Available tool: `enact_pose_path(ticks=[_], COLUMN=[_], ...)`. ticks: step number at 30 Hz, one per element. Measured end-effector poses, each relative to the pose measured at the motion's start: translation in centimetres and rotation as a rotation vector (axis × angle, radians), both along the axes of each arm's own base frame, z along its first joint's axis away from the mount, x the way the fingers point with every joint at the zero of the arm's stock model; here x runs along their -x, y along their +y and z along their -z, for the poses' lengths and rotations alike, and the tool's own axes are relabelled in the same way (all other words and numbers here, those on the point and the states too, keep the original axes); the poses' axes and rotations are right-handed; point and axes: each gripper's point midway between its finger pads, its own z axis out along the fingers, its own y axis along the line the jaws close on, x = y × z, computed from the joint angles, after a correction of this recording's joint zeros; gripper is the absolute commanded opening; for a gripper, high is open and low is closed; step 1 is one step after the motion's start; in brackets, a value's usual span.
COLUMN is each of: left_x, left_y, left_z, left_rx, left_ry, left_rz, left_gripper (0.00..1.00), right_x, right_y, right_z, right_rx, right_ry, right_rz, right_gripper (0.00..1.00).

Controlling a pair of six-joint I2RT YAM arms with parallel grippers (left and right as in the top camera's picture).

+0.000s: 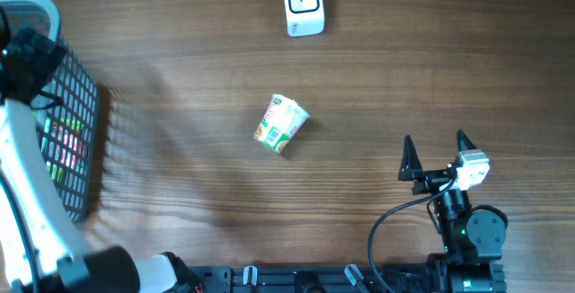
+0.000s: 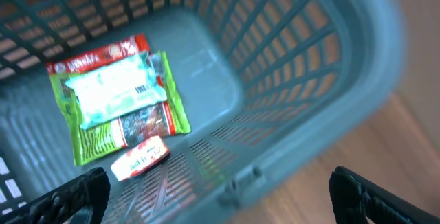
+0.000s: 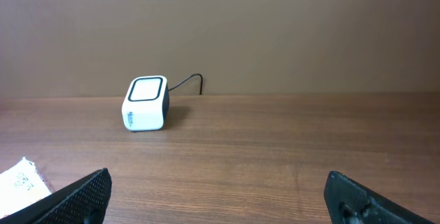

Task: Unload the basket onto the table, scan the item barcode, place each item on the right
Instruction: 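Move the left gripper back over the grey basket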

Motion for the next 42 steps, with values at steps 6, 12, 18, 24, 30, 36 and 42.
enact_pose_path(ticks=[6,12,18,24,30,36,42], left_x=[-2.3,-3.5,-4.7,-5.9,-7.0,-9.7,-11.5], left_y=[0.3,1.6,0.3,-1.1,-0.6,0.6,0.5], left_z=[5.1,8.4,5.7,-1.2,-0.2,3.0,1.4], left_rx=[0.073,0.082,0.084,-0.063,-0.087,-0.094,-0.119], left_ry=[0.12,0.192,0.089,-0.081,-0.055,-0.014,-0.11], left_rz=[0.032,0.042,0.154,0.293,0.332,0.365,0.415], left_gripper=[1.0,0.99,0.9,0.83,0.67,0.32,0.06], right_x=[0.0,0.0,0.0,0.0,0.0,0.0,0.0], right_y=[0.0,0.0,0.0,0.0,0.0,0.0,0.0], right_z=[0.0,0.0,0.0,0.0,0.0,0.0,0.0], right_rx=[0.0,0.0,0.0,0.0,0.0,0.0,0.0], right_ry=[0.0,0.0,0.0,0.0,0.0,0.0,0.0], right_rz=[0.0,0.0,0.0,0.0,0.0,0.0,0.0], right_gripper=[1.0,1.0,1.0,1.0,1.0,1.0,1.0])
